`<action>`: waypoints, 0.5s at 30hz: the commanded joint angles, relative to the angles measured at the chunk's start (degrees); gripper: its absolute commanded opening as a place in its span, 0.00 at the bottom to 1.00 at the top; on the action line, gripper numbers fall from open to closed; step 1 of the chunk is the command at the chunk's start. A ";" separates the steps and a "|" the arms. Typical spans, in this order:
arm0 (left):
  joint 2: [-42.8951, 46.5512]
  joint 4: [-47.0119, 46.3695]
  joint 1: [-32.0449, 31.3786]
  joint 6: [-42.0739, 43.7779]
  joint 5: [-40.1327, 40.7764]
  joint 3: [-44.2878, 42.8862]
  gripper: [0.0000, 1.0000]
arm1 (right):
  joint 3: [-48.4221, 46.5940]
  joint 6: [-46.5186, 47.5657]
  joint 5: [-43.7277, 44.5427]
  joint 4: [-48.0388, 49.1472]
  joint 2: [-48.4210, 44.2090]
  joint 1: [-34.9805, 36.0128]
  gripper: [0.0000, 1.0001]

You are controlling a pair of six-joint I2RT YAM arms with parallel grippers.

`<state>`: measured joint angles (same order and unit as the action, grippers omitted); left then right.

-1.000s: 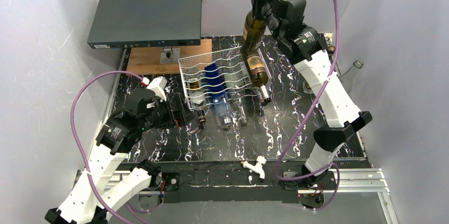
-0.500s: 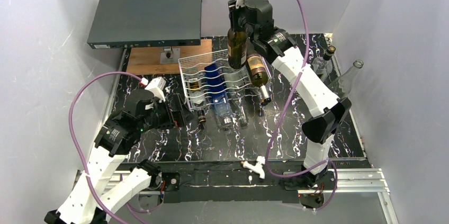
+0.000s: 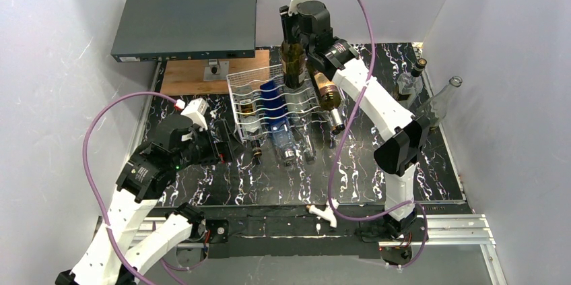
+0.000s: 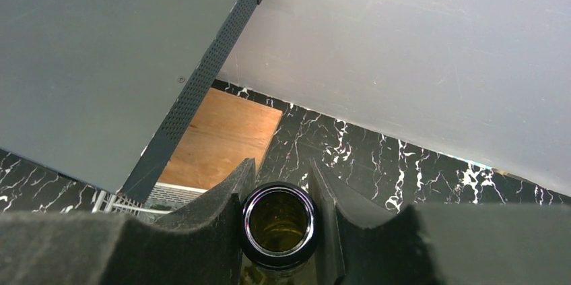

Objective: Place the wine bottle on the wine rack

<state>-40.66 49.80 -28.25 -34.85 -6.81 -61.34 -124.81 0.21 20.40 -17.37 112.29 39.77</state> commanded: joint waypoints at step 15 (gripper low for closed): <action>-0.25 1.59 -0.14 1.61 0.92 -2.34 0.98 | 7.26 1.53 0.45 14.29 -4.96 0.51 0.01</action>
<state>-40.95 50.19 -28.25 -34.39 -6.44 -61.78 -121.91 1.30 20.38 -10.85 113.12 39.79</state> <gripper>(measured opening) 0.983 0.410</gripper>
